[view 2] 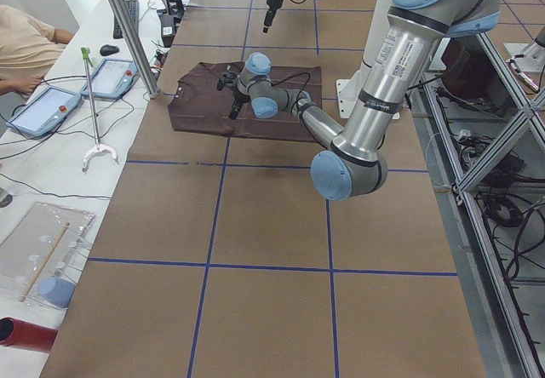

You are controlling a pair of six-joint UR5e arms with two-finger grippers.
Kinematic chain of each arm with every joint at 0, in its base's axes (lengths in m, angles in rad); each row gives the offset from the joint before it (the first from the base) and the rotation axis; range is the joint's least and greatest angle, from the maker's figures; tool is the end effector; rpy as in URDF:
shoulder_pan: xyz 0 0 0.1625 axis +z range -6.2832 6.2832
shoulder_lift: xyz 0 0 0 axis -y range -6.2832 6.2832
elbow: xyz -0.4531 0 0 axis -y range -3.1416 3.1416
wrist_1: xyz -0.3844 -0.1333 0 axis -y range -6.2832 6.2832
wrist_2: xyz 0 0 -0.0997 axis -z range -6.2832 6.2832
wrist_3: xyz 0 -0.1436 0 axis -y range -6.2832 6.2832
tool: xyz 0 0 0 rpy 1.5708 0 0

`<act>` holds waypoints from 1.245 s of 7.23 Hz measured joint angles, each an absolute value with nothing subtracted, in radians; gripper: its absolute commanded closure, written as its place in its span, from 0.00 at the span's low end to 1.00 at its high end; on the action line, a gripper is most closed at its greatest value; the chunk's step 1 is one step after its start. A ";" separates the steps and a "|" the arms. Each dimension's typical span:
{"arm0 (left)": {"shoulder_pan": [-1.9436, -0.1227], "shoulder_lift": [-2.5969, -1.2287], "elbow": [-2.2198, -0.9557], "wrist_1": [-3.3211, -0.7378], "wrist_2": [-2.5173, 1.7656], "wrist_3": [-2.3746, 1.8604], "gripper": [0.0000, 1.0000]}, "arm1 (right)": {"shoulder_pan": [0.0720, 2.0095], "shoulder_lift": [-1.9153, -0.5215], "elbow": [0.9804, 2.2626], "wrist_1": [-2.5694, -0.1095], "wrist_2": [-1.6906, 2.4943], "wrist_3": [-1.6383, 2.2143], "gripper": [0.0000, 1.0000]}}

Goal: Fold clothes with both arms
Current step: 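Move both grippers down to the hem corners nearest the robot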

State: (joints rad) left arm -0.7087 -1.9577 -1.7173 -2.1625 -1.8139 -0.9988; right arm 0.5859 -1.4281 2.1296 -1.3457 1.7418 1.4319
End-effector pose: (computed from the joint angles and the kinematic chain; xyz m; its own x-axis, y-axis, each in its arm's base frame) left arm 0.4449 -0.5115 0.3568 0.5279 0.2395 -0.8149 0.2153 0.8903 0.4012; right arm -0.3823 -0.3844 0.3682 0.5553 0.2048 0.8060 -0.3581 0.9336 0.0095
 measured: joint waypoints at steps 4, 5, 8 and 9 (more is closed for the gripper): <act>-0.509 -1.628 -2.014 -2.169 -1.760 -1.219 0.31 | 0.160 -1.576 2.298 -1.338 1.395 1.772 0.05; -0.417 -1.595 -2.037 -2.167 -1.701 -1.333 0.45 | 0.126 -1.599 2.314 -1.338 1.368 1.790 0.03; -0.239 -1.582 -2.029 -2.120 -1.575 -1.555 0.45 | 0.109 -1.620 2.330 -1.338 1.353 1.798 0.03; -0.224 -1.583 -2.021 -2.111 -1.568 -1.570 0.45 | 0.108 -1.621 2.333 -1.338 1.353 1.797 0.03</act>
